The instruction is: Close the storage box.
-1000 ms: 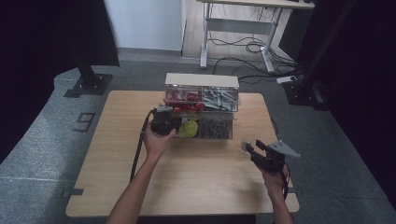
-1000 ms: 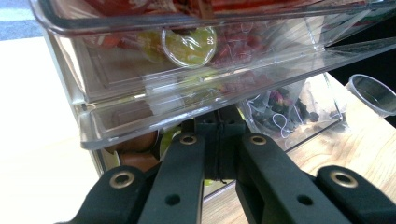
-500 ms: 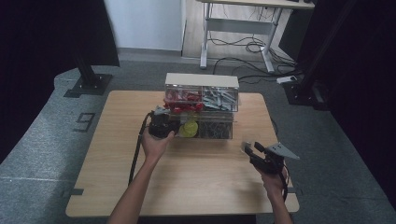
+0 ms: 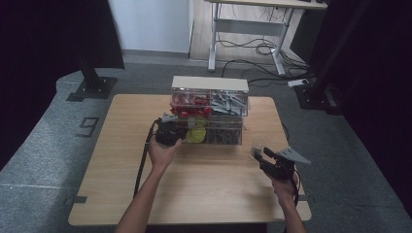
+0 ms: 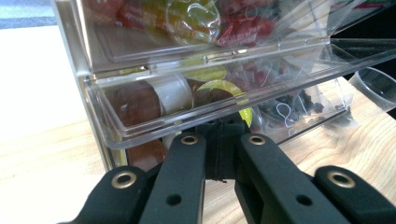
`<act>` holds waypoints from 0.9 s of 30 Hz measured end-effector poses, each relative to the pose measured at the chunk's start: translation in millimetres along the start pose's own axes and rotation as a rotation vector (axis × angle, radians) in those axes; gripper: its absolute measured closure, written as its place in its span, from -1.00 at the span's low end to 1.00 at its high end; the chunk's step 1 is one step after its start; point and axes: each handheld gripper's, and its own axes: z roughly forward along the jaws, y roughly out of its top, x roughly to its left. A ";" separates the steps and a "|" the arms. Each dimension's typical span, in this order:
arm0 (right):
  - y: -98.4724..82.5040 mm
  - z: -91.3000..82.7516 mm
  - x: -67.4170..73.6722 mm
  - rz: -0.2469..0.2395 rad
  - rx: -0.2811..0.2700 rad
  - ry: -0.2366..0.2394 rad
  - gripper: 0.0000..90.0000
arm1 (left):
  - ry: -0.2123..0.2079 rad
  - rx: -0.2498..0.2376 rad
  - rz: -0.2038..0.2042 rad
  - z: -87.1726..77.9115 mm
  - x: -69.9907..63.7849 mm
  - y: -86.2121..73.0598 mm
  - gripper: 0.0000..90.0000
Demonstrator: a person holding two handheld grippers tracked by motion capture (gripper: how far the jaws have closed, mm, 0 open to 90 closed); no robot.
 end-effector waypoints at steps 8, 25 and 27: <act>2.2 -1.0 2.3 -0.005 -0.008 0.002 0.10 | 0.006 0.006 0.003 -2.8 0.9 -4.0 1.00; 0.6 -2.0 3.9 0.011 0.000 -0.005 0.11 | 0.002 0.012 -0.009 -0.5 0.9 -9.7 1.00; 0.3 -2.0 3.4 0.015 0.000 -0.008 0.11 | 0.000 0.014 -0.010 0.4 0.8 -10.9 1.00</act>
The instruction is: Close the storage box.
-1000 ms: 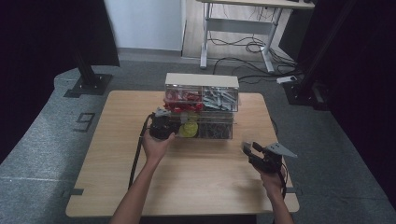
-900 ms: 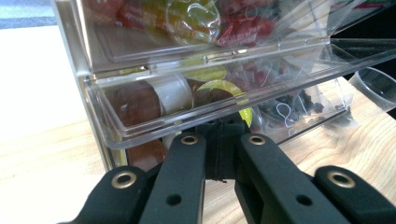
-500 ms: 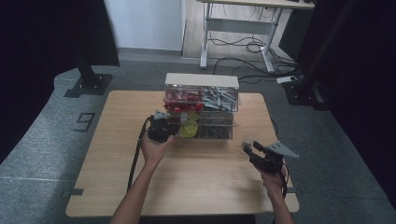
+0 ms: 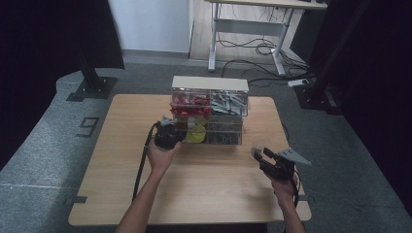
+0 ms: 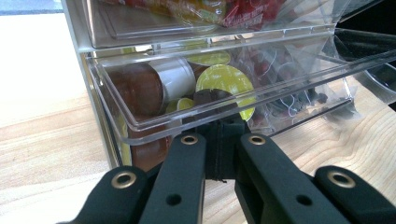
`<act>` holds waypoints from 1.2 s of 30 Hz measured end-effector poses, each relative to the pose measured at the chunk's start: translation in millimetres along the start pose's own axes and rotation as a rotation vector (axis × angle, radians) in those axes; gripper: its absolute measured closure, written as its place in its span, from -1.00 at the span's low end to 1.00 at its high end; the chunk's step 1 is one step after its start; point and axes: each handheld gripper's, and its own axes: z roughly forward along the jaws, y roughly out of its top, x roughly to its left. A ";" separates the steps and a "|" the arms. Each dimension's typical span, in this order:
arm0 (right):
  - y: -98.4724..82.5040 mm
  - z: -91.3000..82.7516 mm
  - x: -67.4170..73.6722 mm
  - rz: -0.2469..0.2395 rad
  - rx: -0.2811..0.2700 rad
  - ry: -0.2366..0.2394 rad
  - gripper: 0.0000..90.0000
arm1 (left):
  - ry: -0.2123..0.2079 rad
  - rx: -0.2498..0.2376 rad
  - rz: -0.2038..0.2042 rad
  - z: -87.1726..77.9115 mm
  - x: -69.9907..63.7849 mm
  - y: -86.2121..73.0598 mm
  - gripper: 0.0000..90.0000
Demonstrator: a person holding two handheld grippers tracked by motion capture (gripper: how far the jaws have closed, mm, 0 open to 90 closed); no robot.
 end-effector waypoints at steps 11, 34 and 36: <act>-1.4 -1.7 1.2 0.006 0.003 -0.001 0.11 | -0.001 0.013 -0.008 3.2 -0.8 -5.6 1.00; -3.2 -1.4 5.1 -0.022 0.015 0.012 0.11 | -0.008 0.041 -0.031 12.8 4.0 -21.8 1.00; -3.7 -1.1 5.0 -0.021 0.017 0.012 0.11 | -0.008 0.042 -0.033 12.8 4.3 -22.4 1.00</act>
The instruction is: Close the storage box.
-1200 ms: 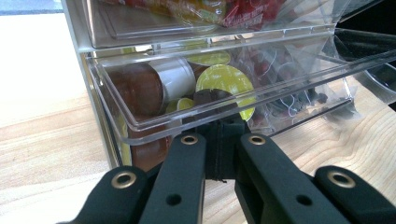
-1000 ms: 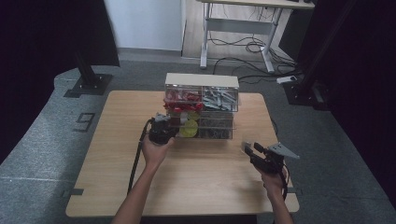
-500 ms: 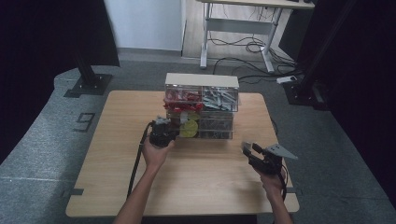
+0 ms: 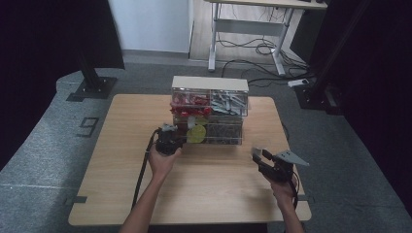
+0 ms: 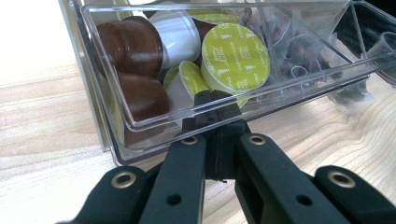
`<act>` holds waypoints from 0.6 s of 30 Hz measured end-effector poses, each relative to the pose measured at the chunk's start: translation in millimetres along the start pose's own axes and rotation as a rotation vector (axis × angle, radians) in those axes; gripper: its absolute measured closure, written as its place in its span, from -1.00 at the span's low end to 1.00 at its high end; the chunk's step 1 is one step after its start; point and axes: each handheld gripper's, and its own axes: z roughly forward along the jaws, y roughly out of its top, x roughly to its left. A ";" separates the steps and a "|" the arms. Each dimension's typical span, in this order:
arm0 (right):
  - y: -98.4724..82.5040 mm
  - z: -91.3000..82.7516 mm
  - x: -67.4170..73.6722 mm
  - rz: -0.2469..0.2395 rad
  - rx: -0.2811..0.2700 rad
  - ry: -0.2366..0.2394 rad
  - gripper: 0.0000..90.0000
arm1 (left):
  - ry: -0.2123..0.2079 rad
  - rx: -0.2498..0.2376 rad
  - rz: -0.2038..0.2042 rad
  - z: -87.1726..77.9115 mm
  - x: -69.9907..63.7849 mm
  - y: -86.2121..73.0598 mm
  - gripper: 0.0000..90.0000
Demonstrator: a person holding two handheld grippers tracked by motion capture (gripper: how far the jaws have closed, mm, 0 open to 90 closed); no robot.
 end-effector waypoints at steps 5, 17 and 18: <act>-0.3 -0.3 -0.4 0.001 0.000 -0.003 0.11 | 0.004 0.001 -0.001 1.2 0.2 -1.8 1.00; -0.8 -0.4 -0.9 0.003 -0.001 -0.001 0.11 | 0.005 0.015 0.004 3.4 0.2 -6.7 1.00; -0.9 -0.4 -0.9 0.003 -0.001 -0.001 0.11 | 0.004 0.016 0.004 3.6 0.1 -7.1 1.00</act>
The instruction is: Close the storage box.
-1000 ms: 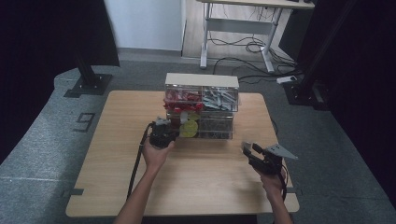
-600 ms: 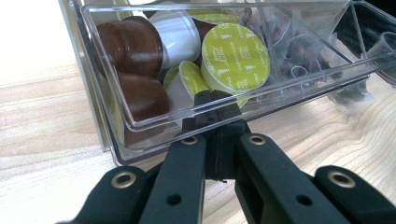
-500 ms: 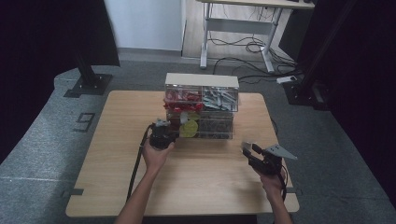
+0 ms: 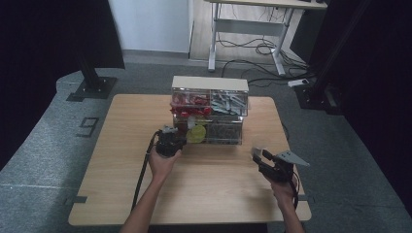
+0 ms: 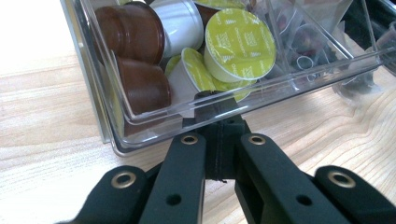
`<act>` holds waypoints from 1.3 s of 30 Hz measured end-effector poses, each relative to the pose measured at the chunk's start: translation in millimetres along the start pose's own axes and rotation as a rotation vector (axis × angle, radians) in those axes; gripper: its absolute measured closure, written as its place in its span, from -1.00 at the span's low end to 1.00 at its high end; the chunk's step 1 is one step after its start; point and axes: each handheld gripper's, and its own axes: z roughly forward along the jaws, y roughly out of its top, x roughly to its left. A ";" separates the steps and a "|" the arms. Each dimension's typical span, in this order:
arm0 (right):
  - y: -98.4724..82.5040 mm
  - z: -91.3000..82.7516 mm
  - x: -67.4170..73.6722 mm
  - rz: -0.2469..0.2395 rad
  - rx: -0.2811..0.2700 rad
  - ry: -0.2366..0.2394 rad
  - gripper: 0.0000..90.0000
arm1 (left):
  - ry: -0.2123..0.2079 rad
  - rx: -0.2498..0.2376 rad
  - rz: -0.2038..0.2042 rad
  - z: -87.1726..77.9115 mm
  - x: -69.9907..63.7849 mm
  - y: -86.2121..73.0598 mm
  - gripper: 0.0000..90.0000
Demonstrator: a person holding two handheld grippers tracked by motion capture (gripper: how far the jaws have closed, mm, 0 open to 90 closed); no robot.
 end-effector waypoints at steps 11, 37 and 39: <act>-0.6 0.1 -0.3 0.001 0.003 -0.001 0.11 | -0.003 0.002 -0.008 1.7 -0.2 -1.8 1.00; -2.7 1.8 -0.2 -0.004 0.010 -0.006 0.10 | -0.013 0.022 -0.005 4.8 -1.4 -9.0 1.00; -3.0 2.2 0.1 -0.006 0.011 -0.006 0.10 | -0.014 0.026 -0.003 4.8 -1.3 -9.8 1.00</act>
